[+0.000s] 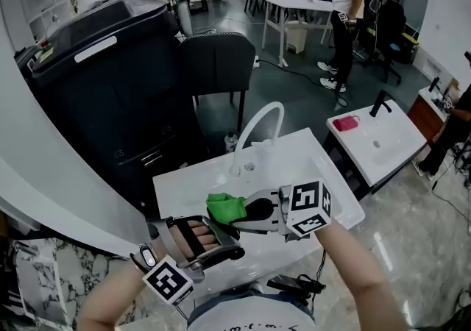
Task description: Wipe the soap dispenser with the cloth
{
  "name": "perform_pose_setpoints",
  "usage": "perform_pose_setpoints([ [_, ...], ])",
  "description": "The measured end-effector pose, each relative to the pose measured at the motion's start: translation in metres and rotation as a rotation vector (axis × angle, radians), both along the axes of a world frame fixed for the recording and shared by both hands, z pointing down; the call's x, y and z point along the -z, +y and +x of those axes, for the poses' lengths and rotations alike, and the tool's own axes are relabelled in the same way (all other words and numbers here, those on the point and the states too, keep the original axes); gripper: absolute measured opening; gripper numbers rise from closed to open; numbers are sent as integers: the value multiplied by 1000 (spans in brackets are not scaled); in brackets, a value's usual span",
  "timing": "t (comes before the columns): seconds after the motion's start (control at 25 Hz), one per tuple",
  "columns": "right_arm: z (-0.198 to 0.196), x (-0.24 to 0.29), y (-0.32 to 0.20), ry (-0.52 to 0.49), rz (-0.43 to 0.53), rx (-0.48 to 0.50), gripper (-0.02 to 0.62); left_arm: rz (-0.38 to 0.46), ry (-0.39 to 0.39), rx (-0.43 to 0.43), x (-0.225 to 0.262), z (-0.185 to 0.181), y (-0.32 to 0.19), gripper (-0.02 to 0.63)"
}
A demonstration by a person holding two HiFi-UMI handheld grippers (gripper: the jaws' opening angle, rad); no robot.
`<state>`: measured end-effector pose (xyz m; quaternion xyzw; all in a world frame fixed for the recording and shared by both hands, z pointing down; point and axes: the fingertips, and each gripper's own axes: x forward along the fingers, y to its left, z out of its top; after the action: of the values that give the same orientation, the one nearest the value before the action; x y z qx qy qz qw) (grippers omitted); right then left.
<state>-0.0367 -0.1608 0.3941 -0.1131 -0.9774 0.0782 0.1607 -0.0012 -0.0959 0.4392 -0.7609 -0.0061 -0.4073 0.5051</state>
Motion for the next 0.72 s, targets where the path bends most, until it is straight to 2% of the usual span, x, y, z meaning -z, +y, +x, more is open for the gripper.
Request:
perform_pose_setpoints([
  [0.16,-2,-18,-25,62,21,-94,48,23,-47,-20,-7,-5,4,97],
  [0.28,-6,-33,-44,93,10,-167,49,-9,-8,-11,-4,0,8,97],
  [0.44,-10,-43,-58,124,24,-234,49,-8,-3,-10,-4,-1,9,97],
  [0.56,-13,-39,-49,123,63,-215,49,-23,1,-9,-4,-2,11,97],
  [0.72,-18,-18,-19,68,71,-118,48,-24,1,-4,-3,-3,10,97],
])
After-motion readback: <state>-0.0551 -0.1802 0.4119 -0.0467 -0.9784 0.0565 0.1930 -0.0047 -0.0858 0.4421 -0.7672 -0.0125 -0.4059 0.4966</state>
